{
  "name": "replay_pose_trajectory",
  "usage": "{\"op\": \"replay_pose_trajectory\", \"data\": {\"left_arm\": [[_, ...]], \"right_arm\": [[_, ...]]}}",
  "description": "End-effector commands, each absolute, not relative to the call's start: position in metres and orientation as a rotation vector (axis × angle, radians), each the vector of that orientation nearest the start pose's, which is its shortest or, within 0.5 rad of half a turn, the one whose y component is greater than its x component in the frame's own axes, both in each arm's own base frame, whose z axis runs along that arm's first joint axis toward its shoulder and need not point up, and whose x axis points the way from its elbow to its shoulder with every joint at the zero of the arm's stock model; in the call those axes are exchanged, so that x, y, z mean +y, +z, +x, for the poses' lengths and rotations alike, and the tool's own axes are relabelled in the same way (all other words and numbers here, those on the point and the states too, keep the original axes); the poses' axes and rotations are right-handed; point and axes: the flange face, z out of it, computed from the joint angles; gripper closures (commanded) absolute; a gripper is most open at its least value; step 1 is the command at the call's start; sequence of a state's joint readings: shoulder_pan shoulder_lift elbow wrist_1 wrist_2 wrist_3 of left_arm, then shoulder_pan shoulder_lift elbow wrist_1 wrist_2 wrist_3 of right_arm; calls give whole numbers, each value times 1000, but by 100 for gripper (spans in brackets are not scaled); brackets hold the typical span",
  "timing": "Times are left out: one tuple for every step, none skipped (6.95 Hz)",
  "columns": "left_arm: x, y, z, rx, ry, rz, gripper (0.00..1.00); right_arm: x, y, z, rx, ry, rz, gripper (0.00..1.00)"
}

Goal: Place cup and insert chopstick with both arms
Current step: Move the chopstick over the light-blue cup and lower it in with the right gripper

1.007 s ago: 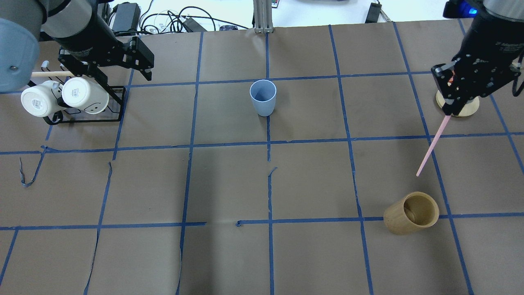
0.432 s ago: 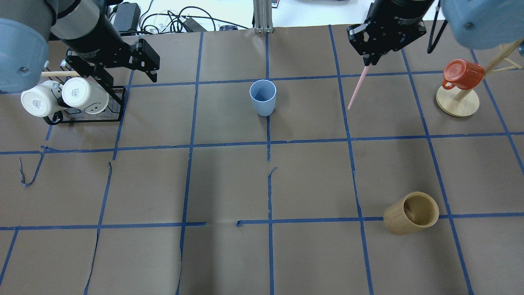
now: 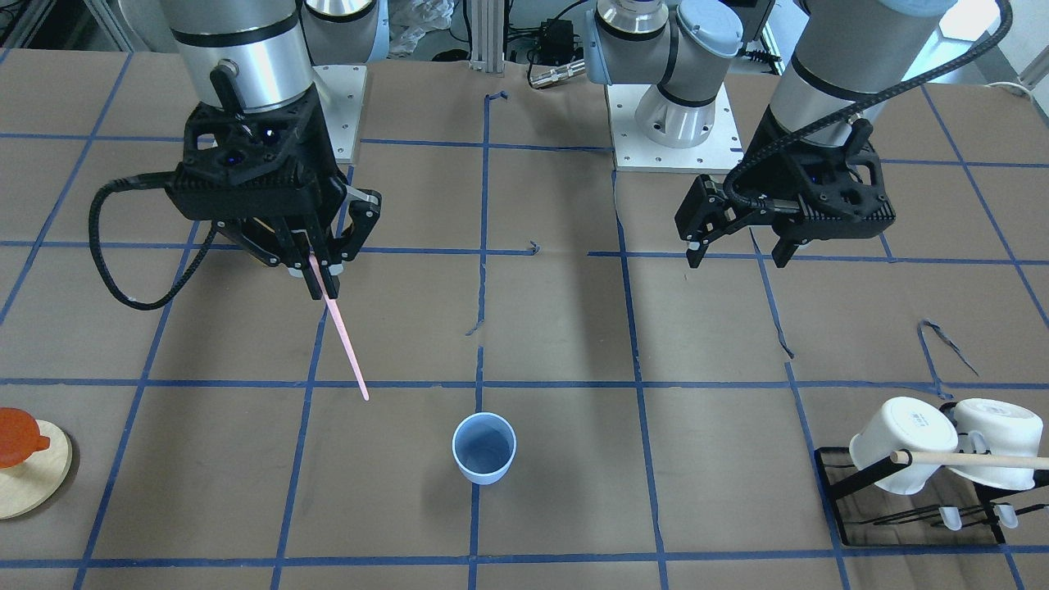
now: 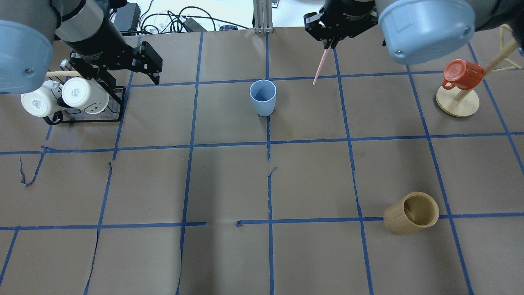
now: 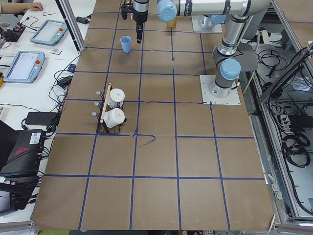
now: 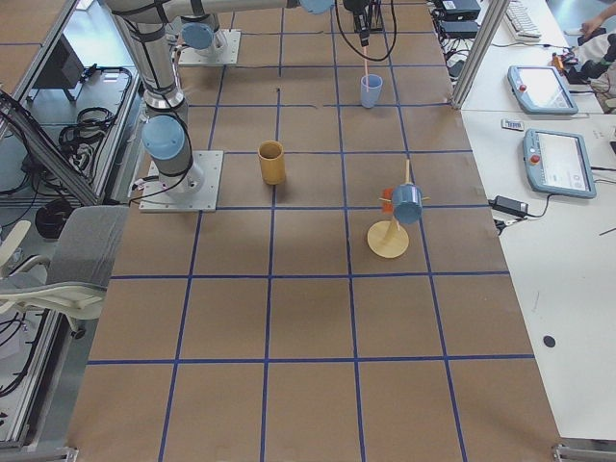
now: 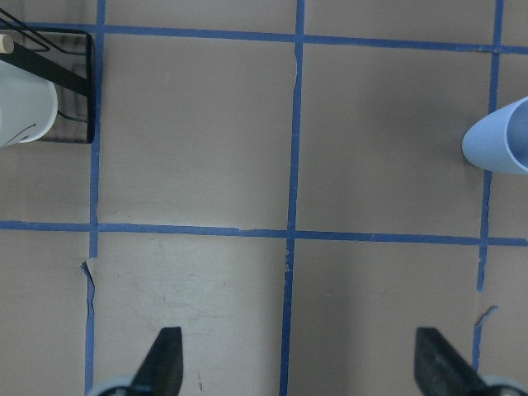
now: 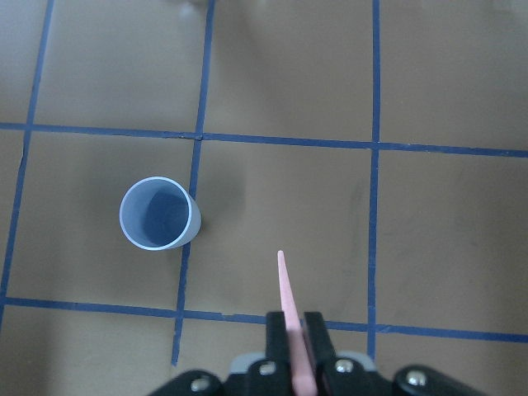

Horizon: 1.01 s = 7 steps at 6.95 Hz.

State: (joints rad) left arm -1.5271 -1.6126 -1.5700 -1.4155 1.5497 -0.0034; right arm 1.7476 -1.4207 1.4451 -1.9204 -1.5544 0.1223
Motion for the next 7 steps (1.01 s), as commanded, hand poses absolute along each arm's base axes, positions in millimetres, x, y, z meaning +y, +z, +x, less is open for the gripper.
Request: {"op": "replay_pose_trajectory", "data": {"left_arm": [[-525, 480, -118, 3155, -170, -49, 0], [-526, 481, -118, 3154, -177, -49, 0], [-524, 481, -118, 3156, -175, -54, 0], [-524, 483, -117, 3152, -180, -56, 0], [-522, 482, -117, 3151, -177, -71, 0], [-522, 482, -116, 3152, -180, -64, 0], [-523, 481, -115, 3151, -175, -61, 0]], "right_arm": [[-572, 485, 261, 2970, -541, -35, 100], [-570, 484, 276, 2959, -535, -12, 100], [-572, 486, 288, 2942, -527, 73, 100], [-569, 481, 310, 2941, -504, 103, 100], [-567, 473, 327, 2935, -468, 211, 100], [-570, 471, 330, 2934, -457, 235, 100], [-574, 463, 334, 2923, -427, 271, 98]]}}
